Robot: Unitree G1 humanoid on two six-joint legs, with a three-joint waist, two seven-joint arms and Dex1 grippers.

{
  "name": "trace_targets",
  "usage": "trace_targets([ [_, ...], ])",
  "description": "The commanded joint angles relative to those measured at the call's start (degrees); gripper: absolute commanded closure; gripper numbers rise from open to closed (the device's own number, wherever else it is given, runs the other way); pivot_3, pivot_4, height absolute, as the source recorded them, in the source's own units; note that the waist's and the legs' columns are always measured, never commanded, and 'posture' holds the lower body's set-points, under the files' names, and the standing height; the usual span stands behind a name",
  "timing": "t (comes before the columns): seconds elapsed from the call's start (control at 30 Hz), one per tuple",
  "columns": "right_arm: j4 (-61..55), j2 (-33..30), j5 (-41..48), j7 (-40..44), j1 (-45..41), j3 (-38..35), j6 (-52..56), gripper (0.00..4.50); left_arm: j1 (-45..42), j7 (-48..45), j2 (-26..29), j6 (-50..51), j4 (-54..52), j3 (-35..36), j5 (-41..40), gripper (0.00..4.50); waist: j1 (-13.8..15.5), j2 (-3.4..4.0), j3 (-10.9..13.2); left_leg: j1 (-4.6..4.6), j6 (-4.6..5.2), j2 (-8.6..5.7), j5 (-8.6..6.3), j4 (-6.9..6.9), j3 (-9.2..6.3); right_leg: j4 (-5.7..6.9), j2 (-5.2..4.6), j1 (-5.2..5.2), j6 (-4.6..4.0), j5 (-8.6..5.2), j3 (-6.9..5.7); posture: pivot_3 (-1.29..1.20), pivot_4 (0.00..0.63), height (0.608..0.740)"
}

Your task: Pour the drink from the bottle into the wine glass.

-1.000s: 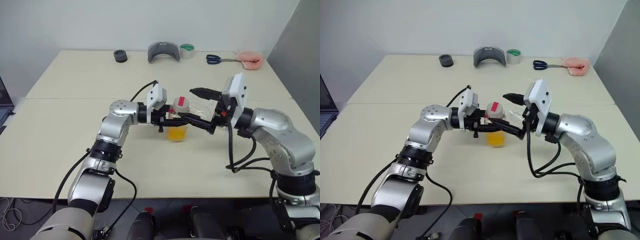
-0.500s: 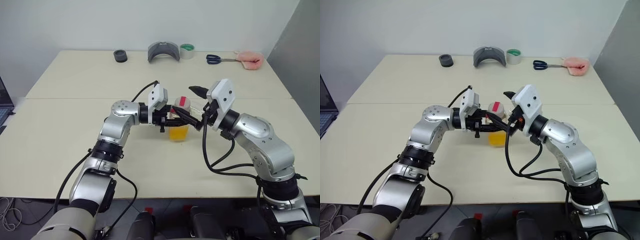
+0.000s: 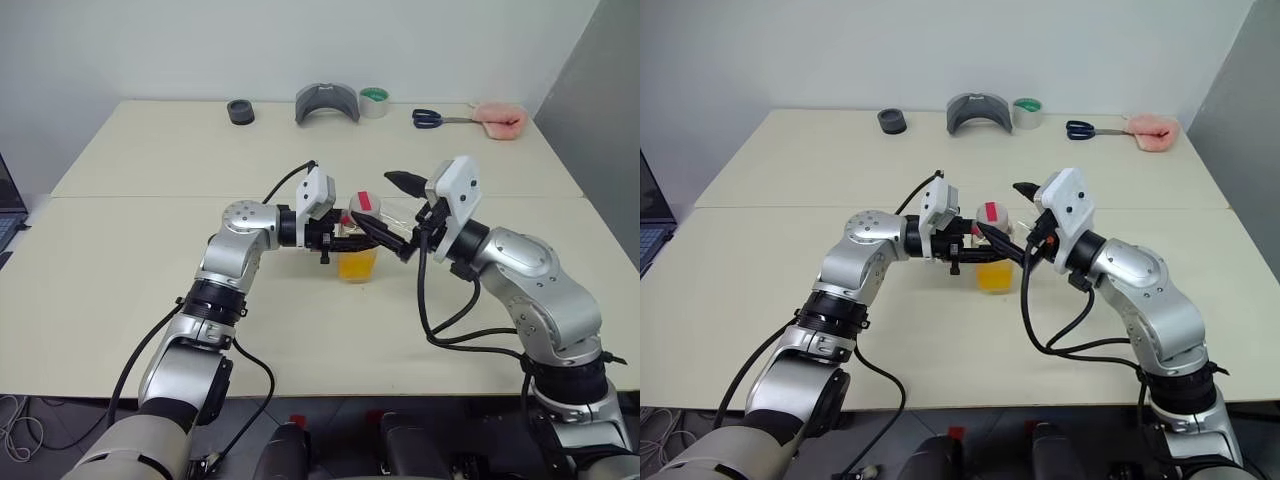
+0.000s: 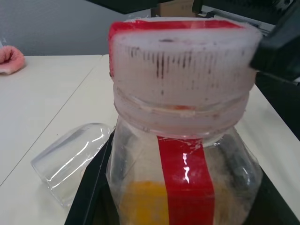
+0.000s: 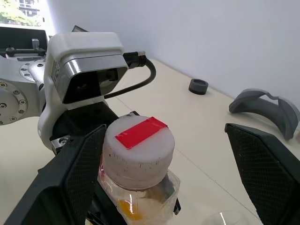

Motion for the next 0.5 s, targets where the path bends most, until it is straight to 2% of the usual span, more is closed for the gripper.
trace_targets([
  [0.03,-1.78,-1.21,-0.06,-0.63,0.35,-2.75,-0.34,0.20,-0.78,-0.76,0.45,-1.02,-1.22,1.00,-1.03,2.74,0.00,0.00,0.00,0.00,0.00,0.00,0.00,0.00,0.00,0.00,0.00,0.00,0.00,0.00,0.00,0.00,0.150,0.740],
  [0.33,-2.50,-3.03,0.62,-0.03,1.18,-3.91,-0.36,0.20,-0.93,-1.02,0.65,-1.25,-0.65,1.10,-1.01,2.74,0.00,0.00,0.00,0.00,0.00,0.00,0.00,0.00,0.01,0.00,0.00,0.00,0.00,0.00,0.00,0.00,0.150,0.740],
  [0.5,-5.81,-3.56,5.96,1.98,1.05,-5.05,2.37,0.20,-0.91,-0.97,0.68,-1.37,-0.49,1.12,-1.04,2.74,0.02,0.00,0.00,-0.01,0.00,0.00,0.00,0.00,0.00,0.00,0.00,0.00,0.00,0.00,0.00,0.00,0.150,0.740],
])
